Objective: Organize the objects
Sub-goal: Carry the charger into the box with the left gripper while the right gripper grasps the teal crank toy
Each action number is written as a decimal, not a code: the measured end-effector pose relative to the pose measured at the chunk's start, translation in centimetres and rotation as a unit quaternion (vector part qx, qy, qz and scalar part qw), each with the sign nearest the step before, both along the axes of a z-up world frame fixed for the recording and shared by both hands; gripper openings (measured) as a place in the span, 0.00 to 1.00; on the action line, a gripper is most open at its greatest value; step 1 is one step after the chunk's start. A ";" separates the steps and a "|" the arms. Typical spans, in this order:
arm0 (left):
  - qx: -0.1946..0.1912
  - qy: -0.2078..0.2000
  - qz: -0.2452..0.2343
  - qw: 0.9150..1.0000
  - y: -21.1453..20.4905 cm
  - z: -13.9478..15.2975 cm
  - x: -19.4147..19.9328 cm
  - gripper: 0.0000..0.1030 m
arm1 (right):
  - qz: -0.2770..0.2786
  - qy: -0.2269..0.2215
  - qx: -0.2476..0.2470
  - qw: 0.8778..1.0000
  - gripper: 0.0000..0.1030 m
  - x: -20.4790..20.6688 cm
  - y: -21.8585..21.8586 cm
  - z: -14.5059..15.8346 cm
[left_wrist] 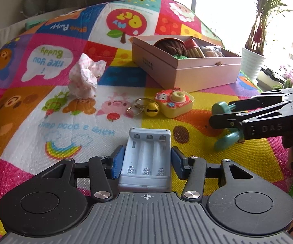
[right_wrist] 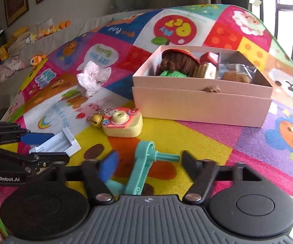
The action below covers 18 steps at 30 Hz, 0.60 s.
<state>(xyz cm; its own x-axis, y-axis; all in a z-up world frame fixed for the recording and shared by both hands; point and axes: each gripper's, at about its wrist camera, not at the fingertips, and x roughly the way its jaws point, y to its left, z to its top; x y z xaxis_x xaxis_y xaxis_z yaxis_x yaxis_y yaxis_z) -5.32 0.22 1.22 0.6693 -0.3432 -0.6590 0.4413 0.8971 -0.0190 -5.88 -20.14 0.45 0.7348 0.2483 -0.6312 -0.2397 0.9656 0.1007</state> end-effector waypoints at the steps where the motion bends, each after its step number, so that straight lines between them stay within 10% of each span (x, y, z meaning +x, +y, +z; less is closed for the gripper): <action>1: 0.000 0.000 0.000 1.000 0.0 0.0 0.0 0.53 | 0.003 0.000 -0.007 1.000 0.50 0.0 0.2 0.0; 12: -0.032 0.020 0.017 0.999 0.6 0.7 0.4 0.52 | 0.004 -0.070 0.005 0.998 0.42 -3.8 -1.6 4.7; 18: -0.082 0.000 0.002 0.997 -0.5 7.3 3.5 0.51 | -0.018 -0.124 0.031 0.992 0.42 -5.7 -4.2 7.3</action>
<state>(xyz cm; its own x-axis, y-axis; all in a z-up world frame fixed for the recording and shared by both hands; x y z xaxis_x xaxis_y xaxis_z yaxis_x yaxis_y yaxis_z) -1.78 -0.32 8.54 0.6710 -0.4441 -0.5937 0.4381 0.8835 -0.1658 -11.60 -24.32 7.73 0.8749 0.2517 -0.4138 -0.2300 0.9678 0.1024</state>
